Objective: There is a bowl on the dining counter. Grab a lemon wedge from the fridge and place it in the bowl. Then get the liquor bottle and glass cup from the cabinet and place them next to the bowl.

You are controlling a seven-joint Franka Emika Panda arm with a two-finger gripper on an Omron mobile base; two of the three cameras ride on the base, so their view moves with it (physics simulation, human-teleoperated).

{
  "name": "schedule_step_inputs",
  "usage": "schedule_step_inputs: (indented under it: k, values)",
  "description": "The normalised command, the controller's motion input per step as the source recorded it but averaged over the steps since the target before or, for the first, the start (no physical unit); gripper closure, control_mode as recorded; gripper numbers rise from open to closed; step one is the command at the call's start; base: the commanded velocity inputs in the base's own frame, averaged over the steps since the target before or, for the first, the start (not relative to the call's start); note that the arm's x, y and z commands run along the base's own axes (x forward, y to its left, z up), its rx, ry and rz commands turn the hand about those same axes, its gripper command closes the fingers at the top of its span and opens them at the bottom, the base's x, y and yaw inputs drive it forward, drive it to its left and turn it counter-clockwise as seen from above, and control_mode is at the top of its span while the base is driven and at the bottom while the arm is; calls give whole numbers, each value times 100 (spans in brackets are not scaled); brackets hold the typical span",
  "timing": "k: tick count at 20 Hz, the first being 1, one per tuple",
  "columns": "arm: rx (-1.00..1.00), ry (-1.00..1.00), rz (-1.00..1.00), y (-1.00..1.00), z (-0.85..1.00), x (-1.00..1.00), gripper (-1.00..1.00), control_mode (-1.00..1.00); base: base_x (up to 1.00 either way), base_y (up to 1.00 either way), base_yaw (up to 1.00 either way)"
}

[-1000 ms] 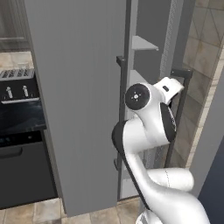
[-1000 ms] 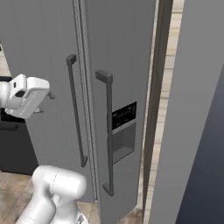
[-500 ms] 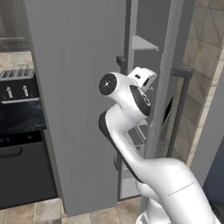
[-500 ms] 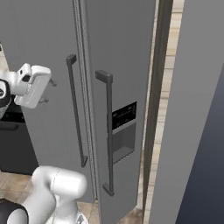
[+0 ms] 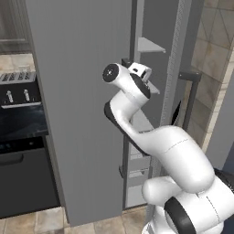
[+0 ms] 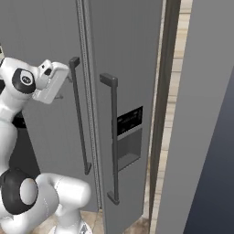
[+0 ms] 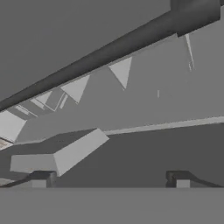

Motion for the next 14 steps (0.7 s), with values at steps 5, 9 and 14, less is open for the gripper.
schedule_step_inputs:
  k: [5,9,14]
  values:
    - [0,2,6,-26,-15,61,-100,-100,0,0,0]
    - [0,0,3,-40,-13,39,-100,-100,0,0,0]
    - [0,3,1,-39,-8,43,-100,-100,0,0,0]
